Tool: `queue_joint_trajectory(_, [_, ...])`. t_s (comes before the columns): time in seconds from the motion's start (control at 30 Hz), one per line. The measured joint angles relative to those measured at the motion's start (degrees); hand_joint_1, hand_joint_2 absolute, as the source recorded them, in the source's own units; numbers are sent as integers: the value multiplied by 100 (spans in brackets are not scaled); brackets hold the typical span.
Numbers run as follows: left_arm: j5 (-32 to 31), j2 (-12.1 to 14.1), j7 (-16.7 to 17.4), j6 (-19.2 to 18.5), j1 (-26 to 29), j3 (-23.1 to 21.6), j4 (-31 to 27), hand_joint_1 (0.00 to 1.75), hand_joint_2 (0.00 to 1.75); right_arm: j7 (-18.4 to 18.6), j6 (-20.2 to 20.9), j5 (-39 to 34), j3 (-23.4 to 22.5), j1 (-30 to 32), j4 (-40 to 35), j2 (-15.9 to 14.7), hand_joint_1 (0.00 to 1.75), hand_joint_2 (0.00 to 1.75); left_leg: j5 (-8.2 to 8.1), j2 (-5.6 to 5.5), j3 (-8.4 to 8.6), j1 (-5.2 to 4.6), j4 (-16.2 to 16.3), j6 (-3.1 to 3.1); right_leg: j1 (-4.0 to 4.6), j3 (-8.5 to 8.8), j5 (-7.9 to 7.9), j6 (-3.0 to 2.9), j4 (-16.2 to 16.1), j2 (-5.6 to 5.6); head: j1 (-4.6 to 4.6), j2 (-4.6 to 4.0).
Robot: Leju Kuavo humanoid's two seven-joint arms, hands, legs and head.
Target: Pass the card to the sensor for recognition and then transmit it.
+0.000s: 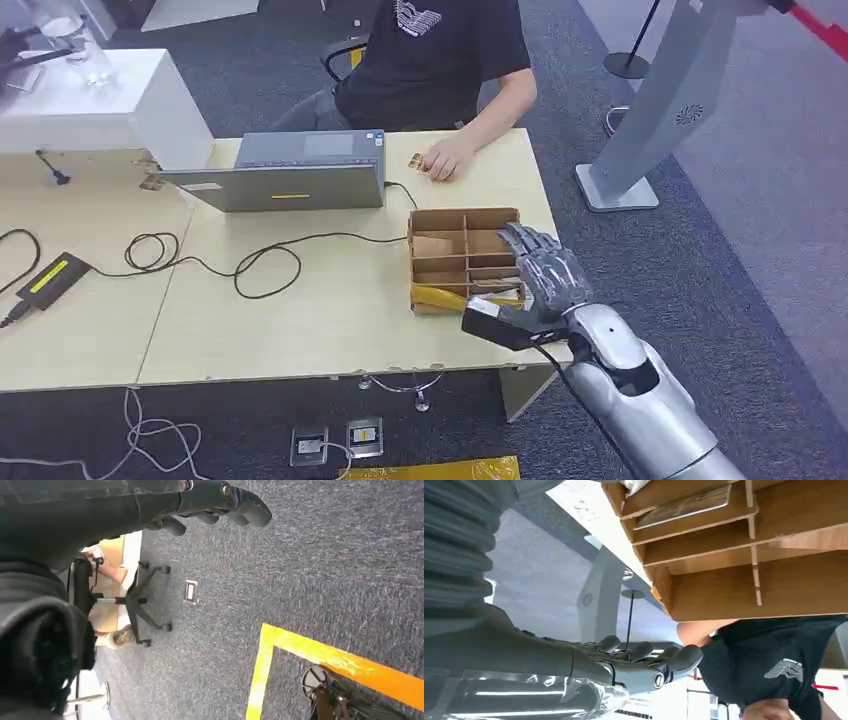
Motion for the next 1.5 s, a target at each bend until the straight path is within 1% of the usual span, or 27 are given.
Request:
queue_joint_trajectory(0.13, [-4,9,-31,-44,-14,-9,0,0,0,48,-131,98,-22,-1,40,144,0,175,0,0,0,1,0,-1,1,0,0,0,0,0,0,0])
queue_joint_trajectory(0.37, [0,11,-48,-46,-15,-33,0,0,0,-24,-332,162,-22,-16,221,343,0,175,0,-1,-1,1,-1,0,0,0,0,0,0,-1,0,0])
queue_joint_trajectory(0.97, [2,11,-111,-68,-15,-39,0,0,0,-48,-269,304,-24,-63,483,503,0,175,0,0,-1,1,-1,0,0,0,0,-1,0,-1,2,0])
queue_joint_trajectory(1.5, [44,9,-111,-35,-17,-44,0,0,0,-122,-369,367,-24,-138,839,603,0,175,0,-2,-2,1,-1,0,1,0,-1,-1,0,-2,2,0])
